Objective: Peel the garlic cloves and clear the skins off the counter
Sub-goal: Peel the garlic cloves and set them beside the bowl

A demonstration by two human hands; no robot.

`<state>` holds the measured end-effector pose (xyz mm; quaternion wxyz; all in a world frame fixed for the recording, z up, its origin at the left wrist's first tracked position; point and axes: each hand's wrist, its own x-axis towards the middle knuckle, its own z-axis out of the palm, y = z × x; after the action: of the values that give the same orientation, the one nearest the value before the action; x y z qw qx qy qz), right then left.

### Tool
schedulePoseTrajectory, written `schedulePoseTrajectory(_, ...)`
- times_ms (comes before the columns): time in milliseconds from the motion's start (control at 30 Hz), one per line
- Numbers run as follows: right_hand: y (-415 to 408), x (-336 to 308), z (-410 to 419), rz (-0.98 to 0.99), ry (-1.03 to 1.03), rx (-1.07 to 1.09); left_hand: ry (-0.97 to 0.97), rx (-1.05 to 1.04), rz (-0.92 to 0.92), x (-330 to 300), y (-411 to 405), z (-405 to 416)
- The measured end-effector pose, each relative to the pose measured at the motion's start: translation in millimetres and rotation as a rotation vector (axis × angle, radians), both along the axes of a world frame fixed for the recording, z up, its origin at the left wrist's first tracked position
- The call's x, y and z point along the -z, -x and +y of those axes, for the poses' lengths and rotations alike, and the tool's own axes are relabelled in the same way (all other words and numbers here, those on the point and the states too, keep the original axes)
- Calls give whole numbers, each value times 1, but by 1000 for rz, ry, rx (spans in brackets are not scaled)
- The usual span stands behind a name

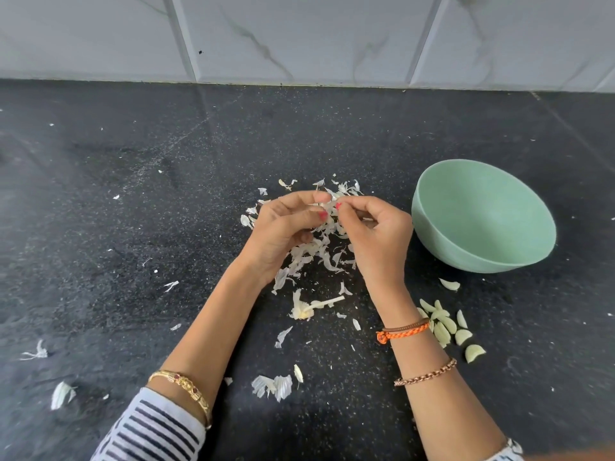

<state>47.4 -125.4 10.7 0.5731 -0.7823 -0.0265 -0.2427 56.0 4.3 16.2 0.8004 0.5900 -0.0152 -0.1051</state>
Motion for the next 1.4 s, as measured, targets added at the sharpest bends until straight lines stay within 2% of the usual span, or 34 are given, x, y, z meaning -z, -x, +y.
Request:
schedulePoseTrajectory(100,0,2,-2,59,-11,24,30,-110,-3,0,0,-1)
schedulePoseTrajectory(233,2,2,0,165,117,-49,28,-272,-19,0,-1,2)
schedulePoseTrajectory(367,7,-5,10,189,-75,-226,-78,-325,-145,3,0,1)
schedulePoseTrajectory(700,9,-7,9,180,-229,-195,-144,-296,-291,3,3,-4)
schedulePoseTrajectory(800,6,-4,6,124,-193,-149,-108,-278,-229,3,7,-11)
schedulePoseTrajectory(867,5,-1,7,78,-145,-113,-2,-264,-102,4,5,-12)
schedulePoseTrajectory(967,6,2,9,-84,77,-67,206,-240,128,3,1,-14)
schedulePoseTrajectory(1033,4,3,8,-233,202,-21,212,-256,162,2,2,-15)
schedulePoseTrajectory(1133,2,1,1,-298,175,33,97,-329,91,2,0,-10)
schedulePoseTrajectory(1233,3,-3,-4,-197,98,39,-240,-415,-147,5,0,-4)
schedulePoseTrajectory(1300,9,-3,-3,-141,145,43,-461,-422,-322,7,5,-8)
schedulePoseTrajectory(1400,29,0,-2,-150,213,84,-678,-421,-469,10,10,-11)
